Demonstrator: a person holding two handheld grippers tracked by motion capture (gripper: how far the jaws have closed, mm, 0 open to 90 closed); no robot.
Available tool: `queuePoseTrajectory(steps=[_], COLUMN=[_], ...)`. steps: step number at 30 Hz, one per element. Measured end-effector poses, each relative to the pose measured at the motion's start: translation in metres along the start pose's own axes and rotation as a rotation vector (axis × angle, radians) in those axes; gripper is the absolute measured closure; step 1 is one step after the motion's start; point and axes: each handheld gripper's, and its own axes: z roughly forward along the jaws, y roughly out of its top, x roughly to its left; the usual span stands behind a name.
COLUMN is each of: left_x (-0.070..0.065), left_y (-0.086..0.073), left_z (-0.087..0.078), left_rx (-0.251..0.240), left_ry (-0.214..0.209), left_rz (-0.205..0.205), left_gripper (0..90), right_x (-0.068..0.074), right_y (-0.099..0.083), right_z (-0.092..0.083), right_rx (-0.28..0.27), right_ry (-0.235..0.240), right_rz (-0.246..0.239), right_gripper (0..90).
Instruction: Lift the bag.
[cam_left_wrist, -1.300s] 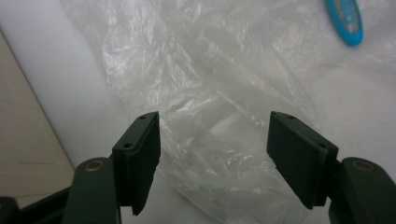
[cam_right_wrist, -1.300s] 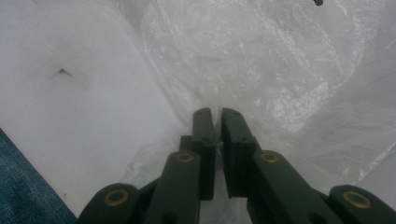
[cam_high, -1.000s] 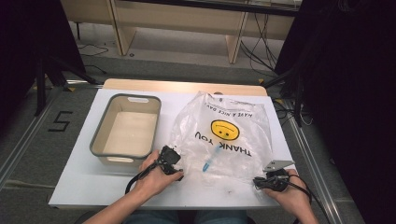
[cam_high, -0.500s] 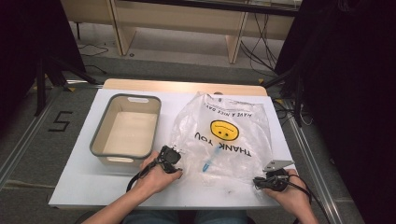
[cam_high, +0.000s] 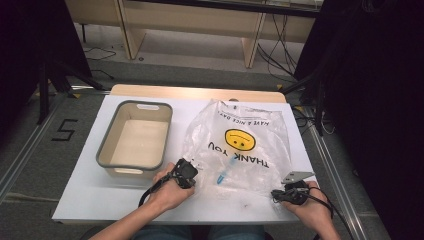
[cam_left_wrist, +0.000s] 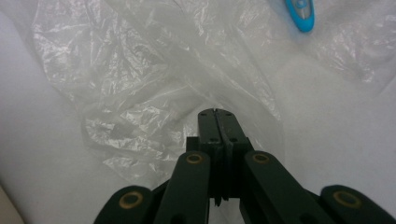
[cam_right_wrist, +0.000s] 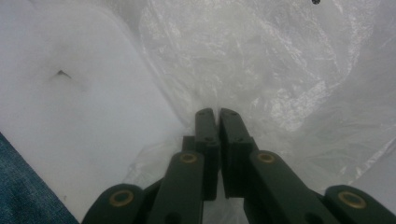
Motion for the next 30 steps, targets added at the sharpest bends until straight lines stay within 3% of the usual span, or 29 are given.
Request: queuePoseTrajectory(steps=[2,7,12,14,15,16,18,20,22,26,30], left_x=[0.004,0.006,0.009,0.009,0.009,0.009,0.008,0.004,-0.001,-0.009,-0.007], left_y=[-0.001,0.0,0.004,0.005,0.005,0.006,0.007,0.008,0.006,-0.002,-0.008], left_z=[-0.001,-0.01,-0.02,-0.024,-0.026,-0.027,-0.028,-0.029,-0.029,-0.023,-0.014], left_rx=[-0.005,-0.057,-0.121,-0.144,-0.146,-0.125,-0.113,-0.09,-0.055,-0.004,0.026], left_ry=[-0.023,0.001,-0.009,0.016,0.054,0.081,0.117,0.161,0.193,0.173,0.166], left_rz=[-0.014,-0.003,-0.011,-0.022,-0.013,-0.012,-0.047,-0.047,-0.048,-0.08,-0.116], left_gripper=[89.6,89.6,89.7,89.6,89.3,88.4,71.5,60.5,55.5,49.1,44.4], right_x=[0.0,-0.001,0.0,-0.001,0.0,0.0,0.0,0.0,0.0,0.0,0.0], right_y=[0.0,0.0,0.0,0.0,0.0,0.0,0.0,0.0,0.0,0.0,0.0], right_z=[0.0,0.0,0.0,0.0,0.0,0.0,0.0,0.0,0.0,0.0,0.0], right_rx=[0.002,0.0,0.002,0.001,0.001,0.002,0.002,0.001,0.003,0.001,0.0], right_ry=[0.002,0.007,0.002,0.003,0.003,0.003,0.002,0.0,-0.001,-0.001,0.002], right_rz=[0.005,0.005,0.004,0.004,0.004,0.002,0.004,0.002,0.0,-0.004,-0.007], right_gripper=[88.3,88.6,88.8,88.8,88.8,88.8,88.8,88.8,88.8,88.8,88.7])
